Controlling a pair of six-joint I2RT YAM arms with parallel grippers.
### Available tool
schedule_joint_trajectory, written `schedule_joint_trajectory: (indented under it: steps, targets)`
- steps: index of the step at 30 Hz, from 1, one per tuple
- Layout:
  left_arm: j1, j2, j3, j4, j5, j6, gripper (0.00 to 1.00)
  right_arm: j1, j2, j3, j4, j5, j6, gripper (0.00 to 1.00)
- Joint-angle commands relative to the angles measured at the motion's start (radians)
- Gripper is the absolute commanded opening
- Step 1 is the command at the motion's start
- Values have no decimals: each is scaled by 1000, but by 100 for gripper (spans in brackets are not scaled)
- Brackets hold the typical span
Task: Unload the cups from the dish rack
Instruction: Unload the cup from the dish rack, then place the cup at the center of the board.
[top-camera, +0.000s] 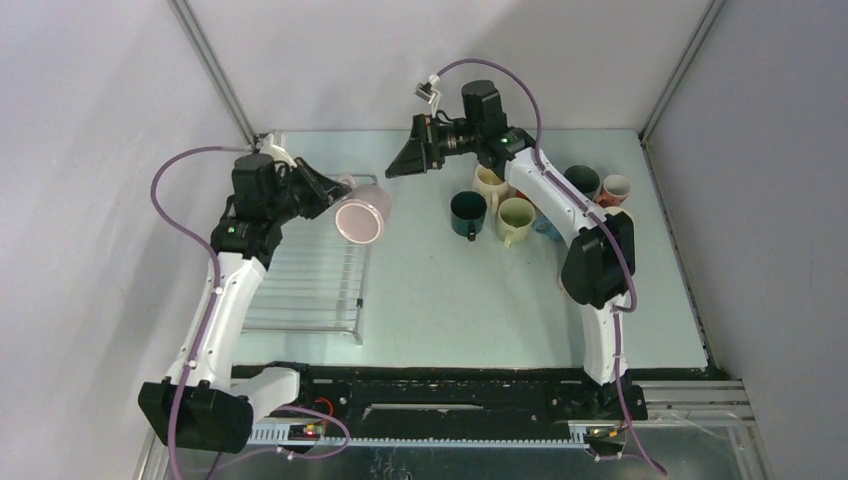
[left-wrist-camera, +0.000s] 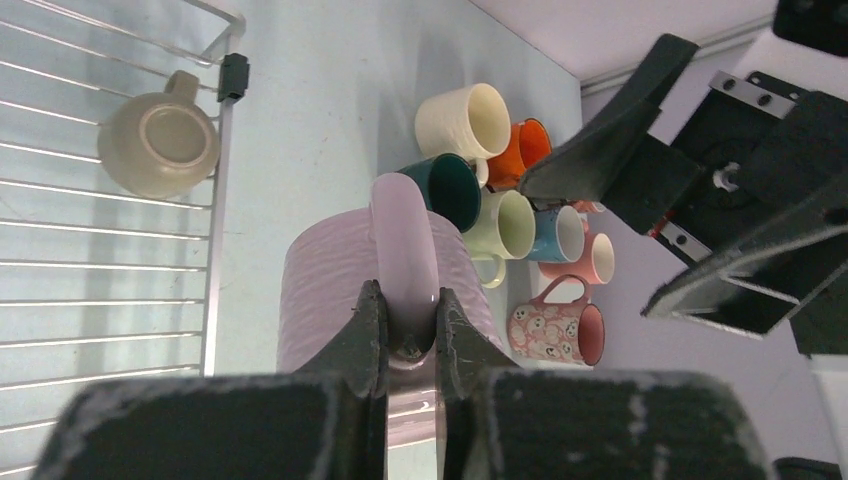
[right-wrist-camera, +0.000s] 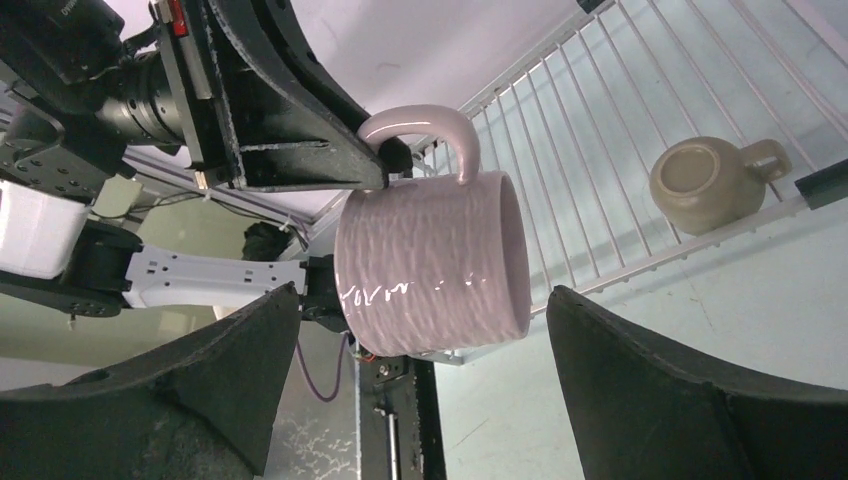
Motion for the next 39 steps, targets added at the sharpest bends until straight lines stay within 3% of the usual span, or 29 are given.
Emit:
schedule_joint_trajectory:
  steps: [1, 15, 24, 30, 39]
  targets:
    - [-23, -5, 74, 163, 70, -25, 0, -24, 29, -14, 107, -83, 103, 100]
    - [-59, 37, 98, 253, 92, -65, 0, -45, 40, -137, 258, -145, 300, 100]
    - [-75, 63, 124, 303, 108, -87, 0, -44, 47, -252, 732, -238, 690, 99]
    - [-77, 66, 121, 339, 136, -84, 0, -50, 58, -287, 1108, -264, 1030, 94]
    - [-77, 84, 123, 416, 184, -98, 0, -43, 17, -304, 1208, -267, 1160, 81]
